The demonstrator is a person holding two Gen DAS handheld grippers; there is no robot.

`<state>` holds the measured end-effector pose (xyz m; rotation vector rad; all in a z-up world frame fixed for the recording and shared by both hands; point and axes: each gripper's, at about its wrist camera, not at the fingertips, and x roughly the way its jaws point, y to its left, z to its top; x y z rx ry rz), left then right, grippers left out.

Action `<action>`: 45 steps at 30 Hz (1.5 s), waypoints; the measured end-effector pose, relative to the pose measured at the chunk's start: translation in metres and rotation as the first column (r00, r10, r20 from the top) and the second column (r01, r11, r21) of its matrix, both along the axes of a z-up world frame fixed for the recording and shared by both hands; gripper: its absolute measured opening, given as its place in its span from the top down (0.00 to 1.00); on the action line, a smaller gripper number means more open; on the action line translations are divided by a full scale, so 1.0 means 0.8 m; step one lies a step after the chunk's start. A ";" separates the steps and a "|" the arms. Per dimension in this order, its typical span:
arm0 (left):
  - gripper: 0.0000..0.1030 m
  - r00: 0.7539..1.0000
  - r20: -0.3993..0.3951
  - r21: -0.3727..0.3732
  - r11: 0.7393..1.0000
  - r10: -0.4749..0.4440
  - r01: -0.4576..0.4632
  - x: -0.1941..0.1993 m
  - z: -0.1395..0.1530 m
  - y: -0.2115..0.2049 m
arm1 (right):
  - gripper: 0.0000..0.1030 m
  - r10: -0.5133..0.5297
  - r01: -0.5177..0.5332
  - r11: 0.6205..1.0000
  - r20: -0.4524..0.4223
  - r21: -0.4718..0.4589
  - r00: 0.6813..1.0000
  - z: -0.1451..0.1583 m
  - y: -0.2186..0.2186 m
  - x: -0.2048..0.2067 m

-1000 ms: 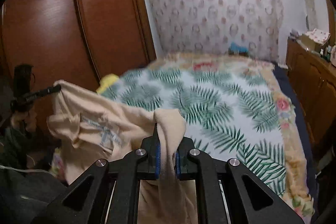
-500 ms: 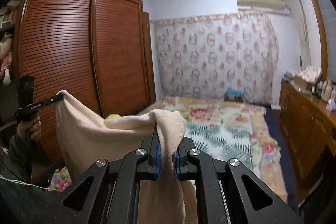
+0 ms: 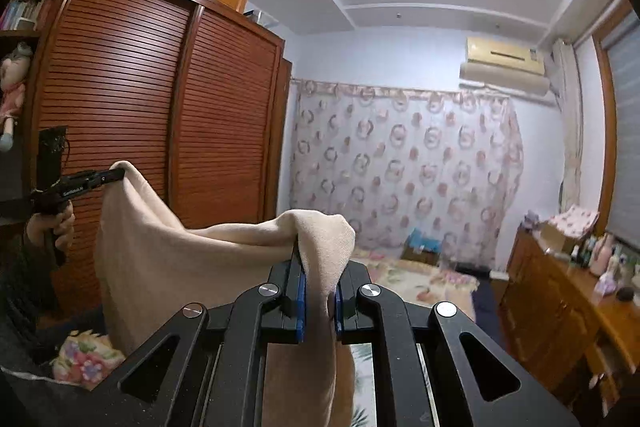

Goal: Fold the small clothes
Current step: 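Lay the shirt back on the bed folded over and open both grippers, then grasp the shirt edge with the left gripper, then with the right gripper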

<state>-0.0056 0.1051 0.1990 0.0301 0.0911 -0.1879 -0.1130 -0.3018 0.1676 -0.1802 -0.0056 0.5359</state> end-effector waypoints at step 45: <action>0.43 0.747 -0.665 0.032 0.999 0.023 -0.002 0.200 -0.345 0.010 | 0.52 -0.207 0.118 0.978 -0.688 -0.174 0.695 -0.329 0.066 0.307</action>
